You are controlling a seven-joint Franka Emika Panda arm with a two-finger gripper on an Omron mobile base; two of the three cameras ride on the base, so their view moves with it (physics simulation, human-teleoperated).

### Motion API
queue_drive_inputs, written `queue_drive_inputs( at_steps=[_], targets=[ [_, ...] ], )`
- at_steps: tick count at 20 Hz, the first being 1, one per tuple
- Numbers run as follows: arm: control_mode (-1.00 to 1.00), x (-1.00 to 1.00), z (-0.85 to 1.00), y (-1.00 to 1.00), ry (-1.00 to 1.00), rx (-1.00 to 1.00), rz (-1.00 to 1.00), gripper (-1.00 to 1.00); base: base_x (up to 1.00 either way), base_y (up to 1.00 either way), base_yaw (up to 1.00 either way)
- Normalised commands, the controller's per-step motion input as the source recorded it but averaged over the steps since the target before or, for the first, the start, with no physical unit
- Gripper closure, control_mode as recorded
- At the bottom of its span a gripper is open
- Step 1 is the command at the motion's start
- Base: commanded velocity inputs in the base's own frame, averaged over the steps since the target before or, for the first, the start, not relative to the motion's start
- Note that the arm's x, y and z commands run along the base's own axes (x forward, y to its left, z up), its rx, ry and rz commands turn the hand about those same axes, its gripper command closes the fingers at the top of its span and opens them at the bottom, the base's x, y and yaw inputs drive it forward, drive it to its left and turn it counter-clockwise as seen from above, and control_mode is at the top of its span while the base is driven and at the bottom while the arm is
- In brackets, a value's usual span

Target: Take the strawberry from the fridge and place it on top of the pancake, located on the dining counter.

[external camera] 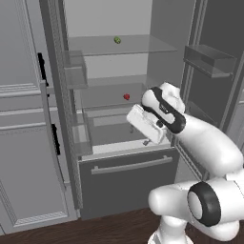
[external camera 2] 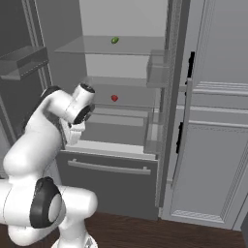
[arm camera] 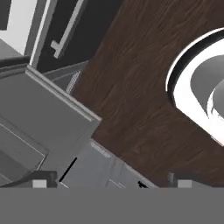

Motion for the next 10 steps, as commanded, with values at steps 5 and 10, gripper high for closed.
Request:
queue_drive_inputs(
  at_steps=[5, 10],
  targets=[
    [-1.0, -0.39, -0.05, -0.68, -0.43, -0.68, 0.54, -1.0, 0.0, 0.0, 0.0],
    [-1.0, -0.5, 0.0, -0.82, -0.42, -0.35, 0.54, -1.0, 0.0, 0.0, 0.0]
  ],
)
